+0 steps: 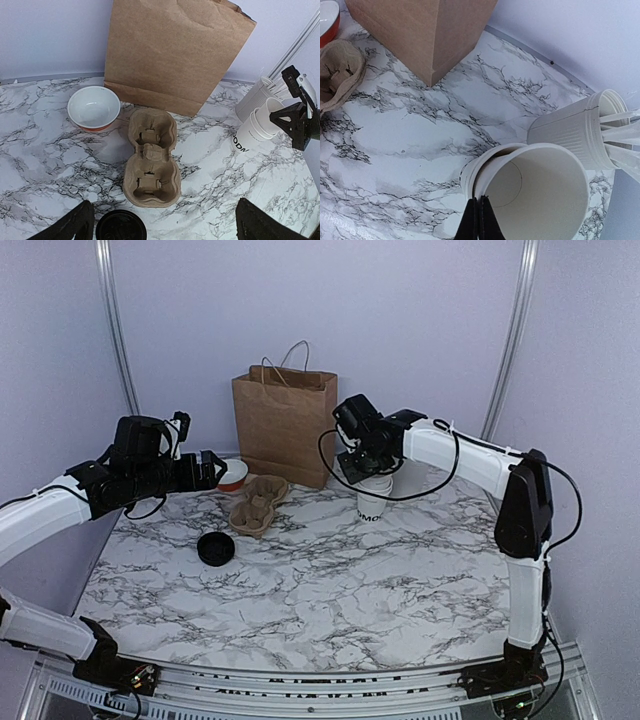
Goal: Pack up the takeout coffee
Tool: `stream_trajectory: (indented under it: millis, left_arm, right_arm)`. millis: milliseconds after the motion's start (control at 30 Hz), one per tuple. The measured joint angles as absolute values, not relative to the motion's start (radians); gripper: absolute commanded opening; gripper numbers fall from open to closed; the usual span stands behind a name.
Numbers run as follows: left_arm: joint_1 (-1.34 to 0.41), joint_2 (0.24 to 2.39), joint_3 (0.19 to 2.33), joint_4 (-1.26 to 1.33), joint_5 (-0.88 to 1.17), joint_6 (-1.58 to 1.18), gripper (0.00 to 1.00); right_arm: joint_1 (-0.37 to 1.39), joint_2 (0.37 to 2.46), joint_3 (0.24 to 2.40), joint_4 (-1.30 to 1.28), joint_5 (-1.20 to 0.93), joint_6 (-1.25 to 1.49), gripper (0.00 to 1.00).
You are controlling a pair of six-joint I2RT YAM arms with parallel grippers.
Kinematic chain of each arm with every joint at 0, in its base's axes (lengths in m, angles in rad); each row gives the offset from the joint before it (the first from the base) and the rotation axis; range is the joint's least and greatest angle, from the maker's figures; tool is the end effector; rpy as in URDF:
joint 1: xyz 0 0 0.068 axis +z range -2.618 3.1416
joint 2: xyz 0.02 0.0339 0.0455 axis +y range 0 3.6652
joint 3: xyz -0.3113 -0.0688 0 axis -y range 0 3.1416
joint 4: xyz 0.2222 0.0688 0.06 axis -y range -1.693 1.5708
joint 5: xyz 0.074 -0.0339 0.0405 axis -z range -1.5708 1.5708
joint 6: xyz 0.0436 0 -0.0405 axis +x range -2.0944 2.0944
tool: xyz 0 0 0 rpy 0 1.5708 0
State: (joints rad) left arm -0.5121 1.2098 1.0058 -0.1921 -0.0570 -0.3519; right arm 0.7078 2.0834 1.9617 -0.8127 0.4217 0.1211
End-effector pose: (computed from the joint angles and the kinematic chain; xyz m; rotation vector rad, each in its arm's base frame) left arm 0.2176 -0.1195 0.3731 0.1223 1.9976 -0.5059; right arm 0.3673 0.2908 0.3259 -0.5307 2.3407 -0.1515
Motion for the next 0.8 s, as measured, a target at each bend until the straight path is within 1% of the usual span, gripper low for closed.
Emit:
stream_trajectory:
  millis: [433,800]
  left_arm:
    - [-0.510,1.225,1.006,-0.192,-0.033,-0.356,0.99]
    - [-0.509,1.239,1.006,-0.191,-0.012,-0.360,0.99]
  right_arm:
    - [0.709,2.077,1.980,-0.846,0.450,0.111,0.00]
    - [0.709,2.030,1.980,-0.853,0.460,0.104,0.00]
